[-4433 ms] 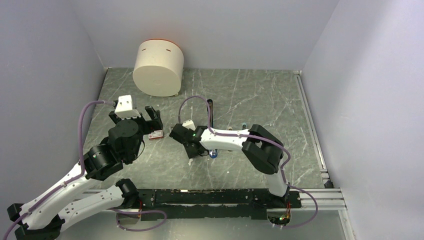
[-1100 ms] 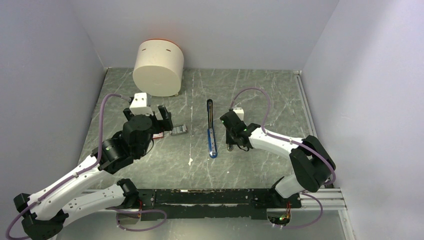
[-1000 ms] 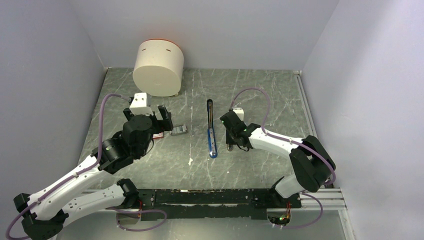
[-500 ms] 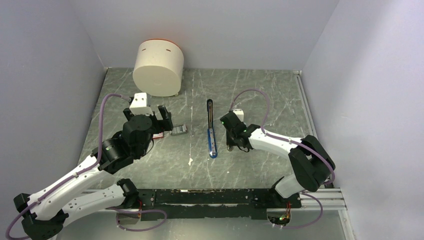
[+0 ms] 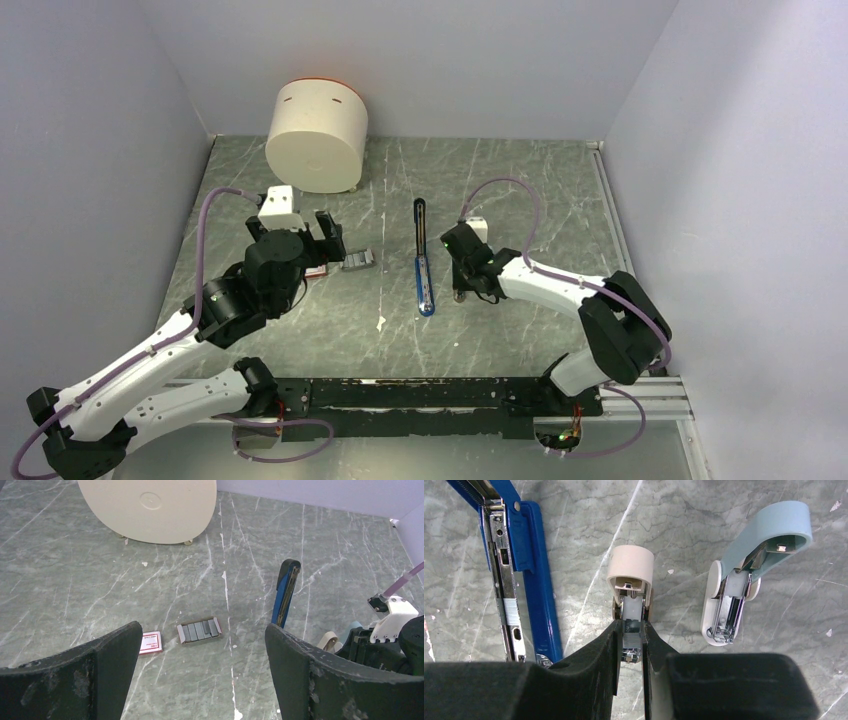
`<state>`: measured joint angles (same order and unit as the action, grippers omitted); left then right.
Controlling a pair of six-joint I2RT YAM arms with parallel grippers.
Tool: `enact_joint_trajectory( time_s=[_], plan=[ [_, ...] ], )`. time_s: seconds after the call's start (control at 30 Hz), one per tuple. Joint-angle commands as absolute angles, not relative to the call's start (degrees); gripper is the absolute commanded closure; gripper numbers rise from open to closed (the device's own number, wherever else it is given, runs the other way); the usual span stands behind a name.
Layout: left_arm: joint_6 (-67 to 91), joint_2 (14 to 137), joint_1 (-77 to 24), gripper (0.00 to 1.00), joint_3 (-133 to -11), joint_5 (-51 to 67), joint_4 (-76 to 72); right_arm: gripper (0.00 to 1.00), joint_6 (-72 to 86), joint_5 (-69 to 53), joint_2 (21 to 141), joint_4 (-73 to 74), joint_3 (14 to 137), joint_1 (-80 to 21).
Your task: Load the staples into the stapler
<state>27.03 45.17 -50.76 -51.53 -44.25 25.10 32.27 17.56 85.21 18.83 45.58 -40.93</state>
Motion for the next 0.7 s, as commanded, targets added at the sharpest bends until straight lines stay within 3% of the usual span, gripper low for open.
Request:
enact_joint_trajectory(
  time_s=[0.0,0.67],
  plan=[
    [27.8,44.4,-50.4,0.03,-52.0,-44.0,24.1,0.77,32.4,18.9,83.4,18.1,45.8,-40.6],
    [26.5,44.7,-50.4,0.03,-52.2,-44.8,24.3,0.77,33.5,18.7,87.4,18.3,46.7,-41.6]
  ],
)
